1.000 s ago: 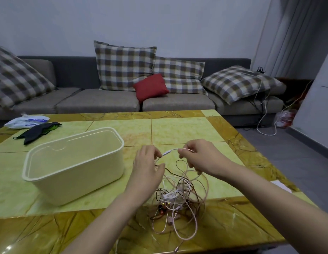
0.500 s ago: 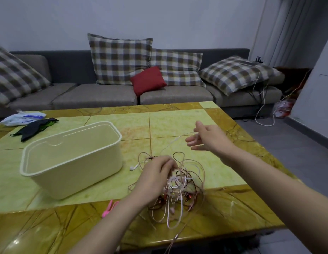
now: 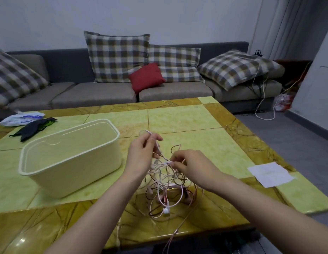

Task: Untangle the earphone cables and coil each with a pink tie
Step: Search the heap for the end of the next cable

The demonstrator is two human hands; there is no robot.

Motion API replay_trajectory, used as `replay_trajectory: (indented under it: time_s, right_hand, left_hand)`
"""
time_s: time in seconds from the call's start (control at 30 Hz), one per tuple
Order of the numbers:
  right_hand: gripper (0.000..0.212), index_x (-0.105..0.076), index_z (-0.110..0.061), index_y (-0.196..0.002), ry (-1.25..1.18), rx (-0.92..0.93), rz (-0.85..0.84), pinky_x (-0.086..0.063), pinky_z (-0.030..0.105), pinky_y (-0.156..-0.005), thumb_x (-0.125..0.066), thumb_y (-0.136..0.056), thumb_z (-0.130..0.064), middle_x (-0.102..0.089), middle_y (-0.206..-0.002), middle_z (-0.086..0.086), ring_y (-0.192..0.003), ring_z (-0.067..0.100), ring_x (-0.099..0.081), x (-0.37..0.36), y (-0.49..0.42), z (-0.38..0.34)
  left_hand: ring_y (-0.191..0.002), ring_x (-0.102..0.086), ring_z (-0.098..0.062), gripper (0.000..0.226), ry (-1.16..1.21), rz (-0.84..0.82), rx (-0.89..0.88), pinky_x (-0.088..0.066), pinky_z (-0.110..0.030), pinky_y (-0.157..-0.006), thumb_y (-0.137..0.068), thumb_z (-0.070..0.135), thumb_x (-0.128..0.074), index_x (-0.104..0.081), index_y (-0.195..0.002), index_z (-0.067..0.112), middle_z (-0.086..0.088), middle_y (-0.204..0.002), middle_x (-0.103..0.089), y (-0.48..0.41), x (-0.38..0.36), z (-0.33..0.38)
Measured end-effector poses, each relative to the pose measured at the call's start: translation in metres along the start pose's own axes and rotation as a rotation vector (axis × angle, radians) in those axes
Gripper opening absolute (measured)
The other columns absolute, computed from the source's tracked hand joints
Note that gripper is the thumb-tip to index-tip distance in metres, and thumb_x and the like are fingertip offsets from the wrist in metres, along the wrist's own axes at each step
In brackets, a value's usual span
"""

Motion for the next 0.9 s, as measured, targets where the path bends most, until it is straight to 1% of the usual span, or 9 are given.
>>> replay_trajectory:
  time_s: [0.2,0.33,0.47,0.53,0.63,0.7,0.77,0.83,0.9]
  right_hand:
    - [0.019,-0.072,-0.020,-0.095,0.157,-0.207,-0.021,-0.053,0.034,-0.077,-0.057,-0.092,-0.032,-0.071,-0.091,-0.002,-0.087,0.016,-0.064,0.005,0.014,0.064]
    - [0.026,-0.065,-0.019,-0.117,0.293,-0.297,-0.110,-0.048,0.031,-0.088,-0.052,-0.094,-0.022,-0.063,-0.118,0.005,-0.105,0.021,-0.059,0.001,0.018,0.079]
    - [0.054,-0.035,-0.020,-0.141,0.586,-0.240,-0.132,-0.039,0.036,-0.099,-0.048,-0.090,-0.008,-0.035,-0.135,0.013,-0.120,0.032,-0.041,-0.004,0.020,0.048]
    - [0.056,-0.031,-0.016,-0.142,0.515,-0.114,-0.083,-0.035,0.036,-0.104,-0.051,-0.090,-0.010,-0.032,-0.142,0.011,-0.126,0.030,-0.036,-0.008,0.017,0.020]
    - [0.052,-0.030,-0.015,-0.143,0.161,-0.019,-0.132,-0.034,0.033,-0.106,-0.050,-0.096,-0.019,-0.037,-0.145,0.005,-0.131,0.022,-0.037,-0.023,0.016,-0.007]
    - [0.040,-0.044,-0.017,-0.135,0.108,-0.007,-0.183,-0.041,0.035,-0.100,-0.051,-0.096,-0.024,-0.051,-0.136,0.003,-0.123,0.020,-0.049,-0.033,0.013,-0.010]
    - [0.023,-0.062,-0.016,-0.115,0.135,-0.016,-0.173,-0.049,0.032,-0.087,-0.048,-0.097,-0.021,-0.067,-0.112,0.002,-0.101,0.018,-0.062,-0.032,0.009,-0.004]
    - [0.023,-0.068,-0.013,-0.102,0.088,-0.046,-0.119,-0.052,0.029,-0.078,-0.046,-0.097,-0.017,-0.071,-0.090,-0.002,-0.080,0.013,-0.065,-0.023,0.003,0.004]
    - [0.023,-0.070,-0.010,-0.095,-0.006,-0.057,-0.038,-0.055,0.029,-0.073,-0.047,-0.097,-0.015,-0.071,-0.080,-0.003,-0.069,0.011,-0.067,-0.006,-0.003,0.005]
  left_hand:
    - [-0.065,-0.054,-0.013,0.028,0.119,0.236,0.109,-0.051,-0.024,-0.067,-0.102,0.017,-0.033,-0.054,-0.084,0.014,-0.004,-0.075,-0.052,-0.009,0.045,-0.013]
    - [-0.062,-0.055,-0.012,0.028,0.098,0.127,0.125,-0.048,-0.023,-0.062,-0.102,0.018,-0.033,-0.055,-0.086,0.013,-0.006,-0.073,-0.053,-0.009,0.032,-0.014]
    - [-0.048,-0.049,0.000,0.028,0.032,0.010,0.076,-0.041,-0.013,-0.047,-0.101,0.015,-0.037,-0.059,-0.084,0.014,-0.002,-0.068,-0.050,-0.006,0.007,-0.007]
    - [-0.049,-0.049,-0.001,0.028,0.035,-0.030,0.054,-0.038,-0.014,-0.045,-0.100,0.015,-0.038,-0.060,-0.083,0.014,-0.001,-0.068,-0.049,-0.004,-0.004,-0.002]
    - [-0.049,-0.048,-0.004,0.028,0.078,-0.086,0.022,-0.040,-0.016,-0.047,-0.100,0.014,-0.039,-0.061,-0.083,0.012,-0.004,-0.068,-0.049,-0.001,-0.016,0.008]
    - [-0.049,-0.048,-0.004,0.028,0.117,-0.093,-0.011,-0.042,-0.016,-0.049,-0.100,0.013,-0.039,-0.061,-0.084,0.011,-0.004,-0.067,-0.049,0.000,-0.018,0.017]
    - [-0.051,-0.050,-0.003,0.027,0.136,-0.060,-0.043,-0.044,-0.016,-0.050,-0.100,0.013,-0.039,-0.062,-0.086,0.011,-0.002,-0.066,-0.050,-0.001,-0.011,0.022]
    - [-0.054,-0.052,-0.003,0.028,0.137,-0.027,-0.047,-0.048,-0.018,-0.053,-0.101,0.013,-0.037,-0.062,-0.089,0.010,-0.002,-0.070,-0.053,-0.002,-0.002,0.020]
    - [-0.063,-0.057,-0.006,0.030,0.128,-0.050,0.015,-0.052,-0.022,-0.063,-0.102,0.012,-0.031,-0.060,-0.097,0.009,-0.004,-0.081,-0.059,-0.001,-0.002,0.007]
Point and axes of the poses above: each hand's wrist, its own y-axis away from the middle knuckle, its own x-axis out of the back of the hand, z = x × y, the point moved 10 cm from there along -y, towards the middle knuckle
